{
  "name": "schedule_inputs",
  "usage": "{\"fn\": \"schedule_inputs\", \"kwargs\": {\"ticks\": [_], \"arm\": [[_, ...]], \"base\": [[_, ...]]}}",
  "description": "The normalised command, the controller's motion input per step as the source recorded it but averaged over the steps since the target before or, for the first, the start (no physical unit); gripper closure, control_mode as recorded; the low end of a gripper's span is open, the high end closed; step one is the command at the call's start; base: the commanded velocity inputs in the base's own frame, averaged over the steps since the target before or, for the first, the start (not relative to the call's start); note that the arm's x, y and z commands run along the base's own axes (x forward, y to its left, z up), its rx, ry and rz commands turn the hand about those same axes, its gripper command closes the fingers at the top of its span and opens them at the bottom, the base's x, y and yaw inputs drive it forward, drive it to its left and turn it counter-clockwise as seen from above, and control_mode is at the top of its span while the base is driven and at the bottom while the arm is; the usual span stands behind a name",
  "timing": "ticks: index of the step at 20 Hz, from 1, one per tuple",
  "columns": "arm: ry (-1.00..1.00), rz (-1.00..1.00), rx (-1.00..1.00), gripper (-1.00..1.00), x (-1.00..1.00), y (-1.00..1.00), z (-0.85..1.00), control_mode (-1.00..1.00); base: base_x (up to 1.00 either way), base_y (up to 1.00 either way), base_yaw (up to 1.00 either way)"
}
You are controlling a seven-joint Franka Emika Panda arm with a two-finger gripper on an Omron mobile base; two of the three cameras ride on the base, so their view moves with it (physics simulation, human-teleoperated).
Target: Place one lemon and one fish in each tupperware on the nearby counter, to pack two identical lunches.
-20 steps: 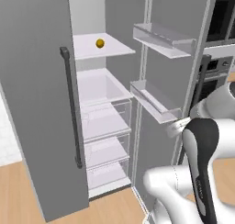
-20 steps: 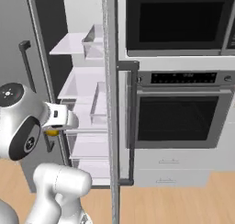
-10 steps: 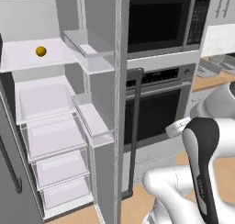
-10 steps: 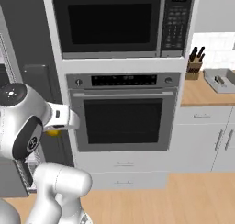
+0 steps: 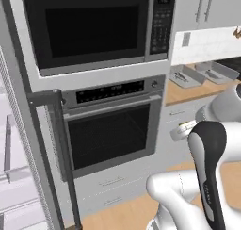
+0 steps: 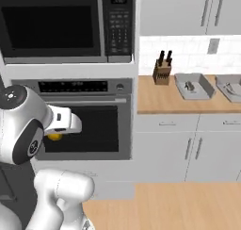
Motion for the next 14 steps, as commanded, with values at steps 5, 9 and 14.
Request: {"fn": "schedule_inputs", "kwargs": {"ticks": [5,9,14], "arm": [[0.0,0.0,0.0,1.0,0.0,0.0,0.0,1.0],[0.0,0.0,0.0,1.0,0.0,0.0,0.0,1.0],[0.0,0.0,0.0,1.0,0.0,0.0,0.0,1.0]], "base": [[0.97,-1.0,0.11],[0.96,-1.0,0.22],[0.73,-1.0,0.26]]}}
